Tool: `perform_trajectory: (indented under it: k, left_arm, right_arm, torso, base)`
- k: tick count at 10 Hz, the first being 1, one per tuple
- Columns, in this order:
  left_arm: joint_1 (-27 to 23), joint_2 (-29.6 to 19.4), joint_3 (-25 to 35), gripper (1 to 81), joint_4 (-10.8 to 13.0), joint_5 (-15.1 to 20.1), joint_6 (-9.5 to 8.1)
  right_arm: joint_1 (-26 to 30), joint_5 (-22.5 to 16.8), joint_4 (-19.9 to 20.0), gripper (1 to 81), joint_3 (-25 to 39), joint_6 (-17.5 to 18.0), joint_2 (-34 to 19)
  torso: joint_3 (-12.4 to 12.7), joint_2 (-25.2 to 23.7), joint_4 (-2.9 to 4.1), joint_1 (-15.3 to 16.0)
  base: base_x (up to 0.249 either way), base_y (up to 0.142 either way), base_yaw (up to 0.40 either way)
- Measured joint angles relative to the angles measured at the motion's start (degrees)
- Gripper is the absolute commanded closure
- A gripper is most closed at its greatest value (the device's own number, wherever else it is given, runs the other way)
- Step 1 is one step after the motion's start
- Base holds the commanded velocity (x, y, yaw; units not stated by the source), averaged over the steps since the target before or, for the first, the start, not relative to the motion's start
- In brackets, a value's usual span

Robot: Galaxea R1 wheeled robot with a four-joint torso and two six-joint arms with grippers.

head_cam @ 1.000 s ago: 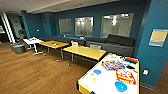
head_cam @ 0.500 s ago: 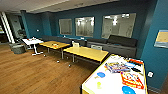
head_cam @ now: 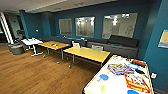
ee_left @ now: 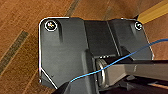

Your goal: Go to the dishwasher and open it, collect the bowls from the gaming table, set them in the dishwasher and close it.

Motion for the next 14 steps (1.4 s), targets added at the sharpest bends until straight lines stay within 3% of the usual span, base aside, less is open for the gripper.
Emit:
perform_trajectory:
  k: [11,14]
  left_arm:
    - [-0.1,0.0,0.0,1.0,0.0,0.2,-0.01]
    - [-0.1,0.0,0.0,1.0,0.0,0.2,-0.01]
  right_arm:
    - [0.0,0.0,0.0,1.0,0.1,0.0,0.0]
    - [0.0,0.0,0.0,1.0,0.1,0.0,0.0]
  torso:
    - [0.0,0.0,0.0,0.0]
    - [0.0,0.0,0.0,0.0]
  base:
    - [0.007,0.0,0.0]
    - [0.0,0.0,-0.147]
